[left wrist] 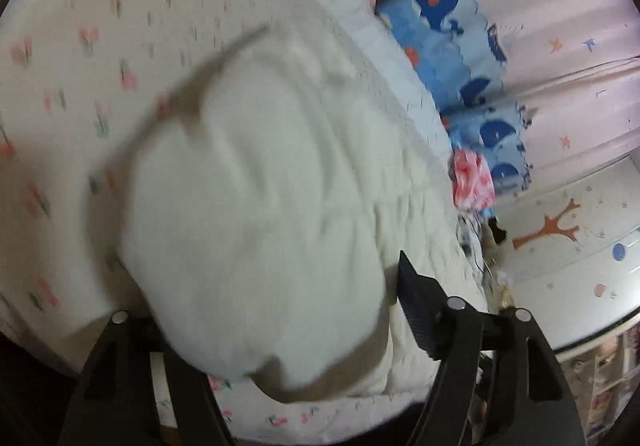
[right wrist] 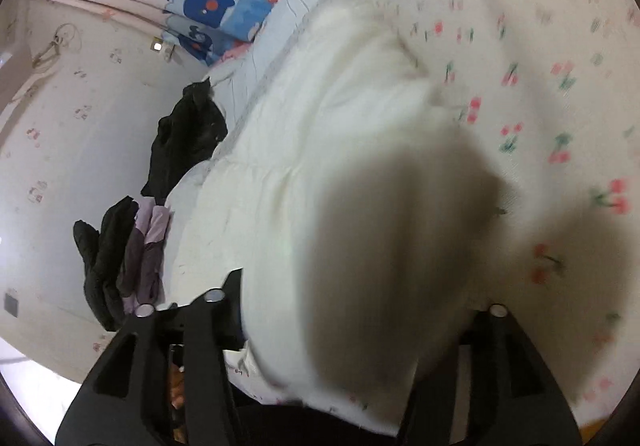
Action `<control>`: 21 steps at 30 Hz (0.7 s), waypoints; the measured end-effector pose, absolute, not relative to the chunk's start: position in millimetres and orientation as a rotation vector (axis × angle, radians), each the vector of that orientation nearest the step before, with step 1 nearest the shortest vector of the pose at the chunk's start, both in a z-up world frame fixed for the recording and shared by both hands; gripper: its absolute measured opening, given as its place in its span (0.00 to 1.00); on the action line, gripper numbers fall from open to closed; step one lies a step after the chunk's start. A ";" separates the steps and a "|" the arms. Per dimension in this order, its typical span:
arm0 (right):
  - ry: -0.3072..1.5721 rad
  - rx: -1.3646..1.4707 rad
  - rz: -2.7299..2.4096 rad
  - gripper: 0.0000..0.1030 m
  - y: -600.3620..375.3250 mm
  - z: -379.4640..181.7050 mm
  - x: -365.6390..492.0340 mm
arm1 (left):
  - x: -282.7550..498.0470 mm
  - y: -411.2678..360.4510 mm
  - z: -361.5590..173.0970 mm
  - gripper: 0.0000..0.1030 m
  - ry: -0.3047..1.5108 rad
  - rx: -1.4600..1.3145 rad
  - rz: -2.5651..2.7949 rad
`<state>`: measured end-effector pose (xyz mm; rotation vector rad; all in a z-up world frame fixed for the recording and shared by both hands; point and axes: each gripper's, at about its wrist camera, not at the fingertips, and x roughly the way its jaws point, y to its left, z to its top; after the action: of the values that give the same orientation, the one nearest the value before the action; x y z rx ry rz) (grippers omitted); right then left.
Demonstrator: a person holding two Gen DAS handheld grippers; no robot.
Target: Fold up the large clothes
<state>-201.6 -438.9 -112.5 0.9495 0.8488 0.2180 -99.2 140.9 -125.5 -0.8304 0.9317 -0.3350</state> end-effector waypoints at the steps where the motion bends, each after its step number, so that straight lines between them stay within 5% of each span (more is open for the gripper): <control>1: 0.846 0.938 0.192 0.62 -441.2 -108.3 -205.0 | -98.0 144.9 -120.2 0.81 0.896 -0.829 -0.317; 3: 0.832 0.885 0.045 0.66 -453.3 -92.1 -229.3 | -86.2 148.9 -123.9 0.92 0.911 -0.890 -0.308; 10: 0.727 0.551 -0.020 0.75 -402.2 0.7 -201.4 | -70.4 133.1 -130.4 0.92 0.916 -0.829 -0.281; 13: 0.796 0.326 0.118 0.85 -321.4 20.3 -122.5 | -70.9 134.8 -129.0 0.77 0.886 -0.823 -0.288; 16: 0.886 0.199 0.159 0.87 -264.9 -4.7 -46.0 | -67.5 135.3 -130.0 0.65 0.883 -0.820 -0.303; 21: 1.086 0.056 0.039 0.93 -238.5 -105.4 12.0 | -63.4 133.8 -132.0 0.62 0.885 -0.824 -0.343</control>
<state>12.0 -238.5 -105.4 0.0563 1.0859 0.0389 -63.4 133.8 -132.0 -0.8239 0.8854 -0.3434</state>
